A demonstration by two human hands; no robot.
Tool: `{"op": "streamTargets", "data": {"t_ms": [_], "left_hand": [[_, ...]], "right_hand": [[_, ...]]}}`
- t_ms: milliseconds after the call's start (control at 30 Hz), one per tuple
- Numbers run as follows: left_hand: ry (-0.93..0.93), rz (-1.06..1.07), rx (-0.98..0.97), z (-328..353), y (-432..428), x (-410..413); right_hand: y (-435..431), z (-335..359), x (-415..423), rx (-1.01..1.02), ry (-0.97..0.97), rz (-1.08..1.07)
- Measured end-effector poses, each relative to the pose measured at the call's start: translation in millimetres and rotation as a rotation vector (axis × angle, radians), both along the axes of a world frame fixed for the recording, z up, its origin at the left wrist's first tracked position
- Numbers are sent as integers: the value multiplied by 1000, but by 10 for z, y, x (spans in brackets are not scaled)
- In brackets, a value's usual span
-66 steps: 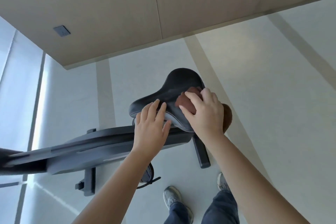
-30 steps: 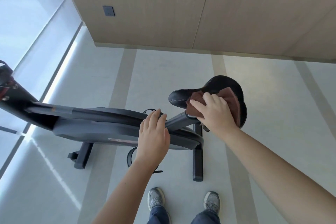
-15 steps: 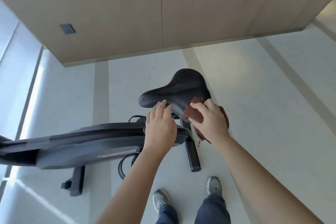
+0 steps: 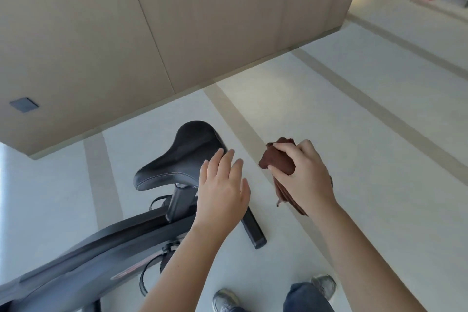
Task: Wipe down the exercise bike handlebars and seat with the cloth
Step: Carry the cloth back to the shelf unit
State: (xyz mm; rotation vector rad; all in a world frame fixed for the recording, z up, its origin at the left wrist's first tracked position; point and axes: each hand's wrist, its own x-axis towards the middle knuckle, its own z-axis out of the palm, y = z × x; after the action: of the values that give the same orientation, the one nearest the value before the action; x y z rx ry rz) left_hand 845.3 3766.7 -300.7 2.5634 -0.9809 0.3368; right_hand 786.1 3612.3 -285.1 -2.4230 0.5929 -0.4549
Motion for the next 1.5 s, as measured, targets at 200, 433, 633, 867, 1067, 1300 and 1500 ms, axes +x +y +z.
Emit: {"op": "streamTargets", "data": {"t_ms": [200, 433, 633, 867, 1067, 1300, 1500], "left_hand": [[-11, -165, -88, 384, -870, -138], [30, -371, -269, 929, -2300, -548], [-19, -542, -246, 1009, -3562, -1083], [14, -723, -219, 1006, -4738, -1660], [24, -874, -201, 895, -5672, -1936], [69, -1005, -180, 713, -7130, -1823], [50, -1077, -201, 870, -8557, -1465]], "right_hand": [[-704, 300, -439, -78, -6, -147], [-1947, 728, -1103, -99, -12, -354], [-3003, 875, -1879, -85, 4, -532], [-3931, 948, -2613, -107, 1, -731], [-4586, 780, -3030, -41, 27, -923], [-5794, 684, -2921, -59, 37, -1008], [-7136, 870, -2555, -23, 8, -1068]]}}
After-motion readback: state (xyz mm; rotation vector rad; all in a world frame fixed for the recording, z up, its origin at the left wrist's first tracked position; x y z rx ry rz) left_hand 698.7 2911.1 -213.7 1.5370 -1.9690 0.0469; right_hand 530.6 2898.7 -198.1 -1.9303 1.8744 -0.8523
